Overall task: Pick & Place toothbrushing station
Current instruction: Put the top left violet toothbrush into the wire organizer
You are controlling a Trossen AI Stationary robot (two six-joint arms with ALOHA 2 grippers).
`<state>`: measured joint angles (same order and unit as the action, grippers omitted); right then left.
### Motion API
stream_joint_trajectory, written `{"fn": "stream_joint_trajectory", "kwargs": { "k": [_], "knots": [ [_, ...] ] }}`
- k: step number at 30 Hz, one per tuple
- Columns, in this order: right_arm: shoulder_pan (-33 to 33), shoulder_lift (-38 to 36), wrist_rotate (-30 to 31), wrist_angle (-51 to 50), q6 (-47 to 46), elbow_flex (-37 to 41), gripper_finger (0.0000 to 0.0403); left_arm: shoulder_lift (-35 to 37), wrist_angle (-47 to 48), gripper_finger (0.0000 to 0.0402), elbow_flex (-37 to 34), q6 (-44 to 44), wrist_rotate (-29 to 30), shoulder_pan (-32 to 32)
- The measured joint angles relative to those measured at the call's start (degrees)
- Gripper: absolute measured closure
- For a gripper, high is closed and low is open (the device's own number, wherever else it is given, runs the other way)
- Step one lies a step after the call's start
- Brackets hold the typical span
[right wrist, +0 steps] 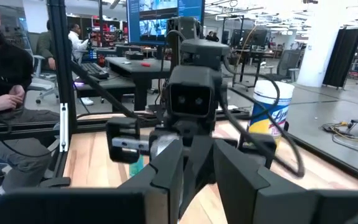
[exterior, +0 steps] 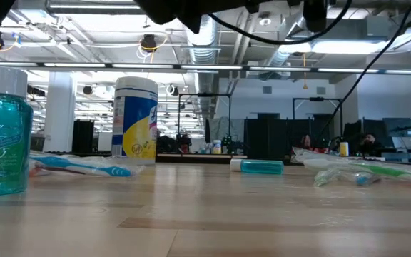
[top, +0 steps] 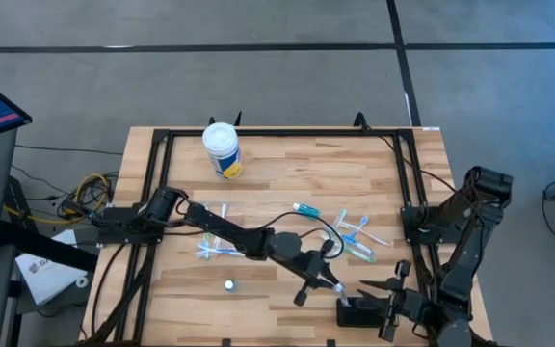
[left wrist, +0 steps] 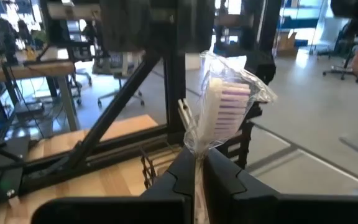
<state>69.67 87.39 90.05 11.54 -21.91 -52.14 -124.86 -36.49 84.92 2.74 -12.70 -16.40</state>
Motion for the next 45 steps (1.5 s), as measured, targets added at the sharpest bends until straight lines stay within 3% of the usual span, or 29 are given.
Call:
{"fn": "stream_joint_trajectory", "kwargs": {
  "k": [13, 45],
  "knots": [
    [-0.17, -5.07, -0.01, -5.8, -0.09, 0.02, 0.0322, -0.02, 9.11, 0.0399, 5.8, 3.52, -3.62, -0.52],
    [-2.46, -5.75, -0.04, -9.05, -0.04, 0.02, 0.0322, -2.69, 10.38, 0.04, 7.24, 6.28, -1.8, 0.09]
  ]
}}
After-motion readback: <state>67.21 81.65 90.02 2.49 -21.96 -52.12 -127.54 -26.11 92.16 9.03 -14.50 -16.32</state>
